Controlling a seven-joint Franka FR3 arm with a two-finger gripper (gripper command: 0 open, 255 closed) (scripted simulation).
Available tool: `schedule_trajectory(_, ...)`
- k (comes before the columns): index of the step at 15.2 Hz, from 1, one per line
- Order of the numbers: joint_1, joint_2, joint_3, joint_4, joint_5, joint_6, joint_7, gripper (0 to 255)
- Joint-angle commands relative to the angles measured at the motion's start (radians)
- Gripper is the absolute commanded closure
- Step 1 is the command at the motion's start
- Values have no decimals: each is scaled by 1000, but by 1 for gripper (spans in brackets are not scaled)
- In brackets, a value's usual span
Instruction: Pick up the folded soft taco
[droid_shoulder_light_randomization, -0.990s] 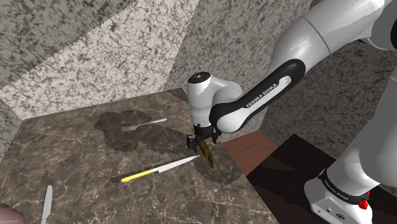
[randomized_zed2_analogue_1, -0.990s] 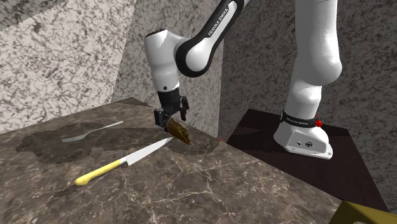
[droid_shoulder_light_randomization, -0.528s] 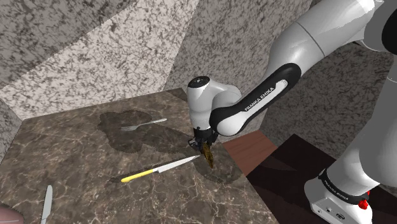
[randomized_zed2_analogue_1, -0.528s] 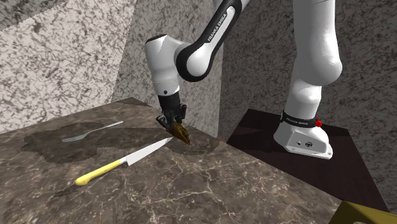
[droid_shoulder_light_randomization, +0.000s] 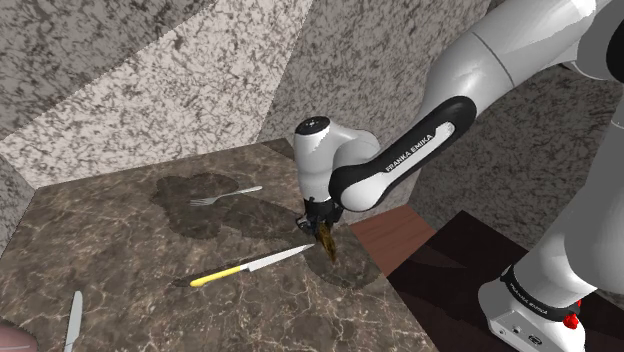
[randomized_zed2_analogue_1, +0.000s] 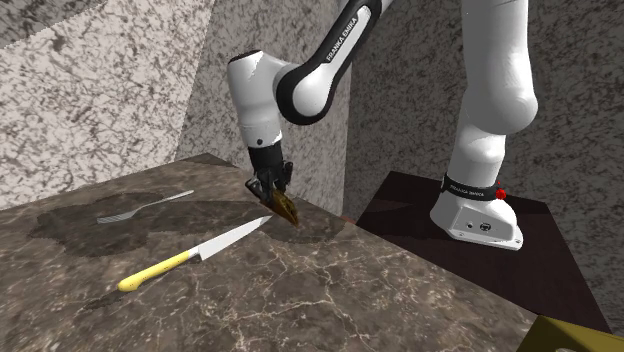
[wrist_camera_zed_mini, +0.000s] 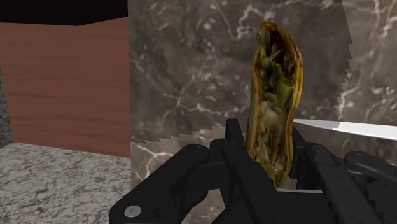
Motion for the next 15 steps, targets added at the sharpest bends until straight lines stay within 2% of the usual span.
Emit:
schedule_trajectory(1, -5, -19, 6, 3, 14, -19, -11, 255)
schedule_trajectory(13, -25, -141, 32, 39, 102, -159, -75, 255)
schedule_trajectory(15, -25, -142, 32, 40, 103, -161, -76, 255)
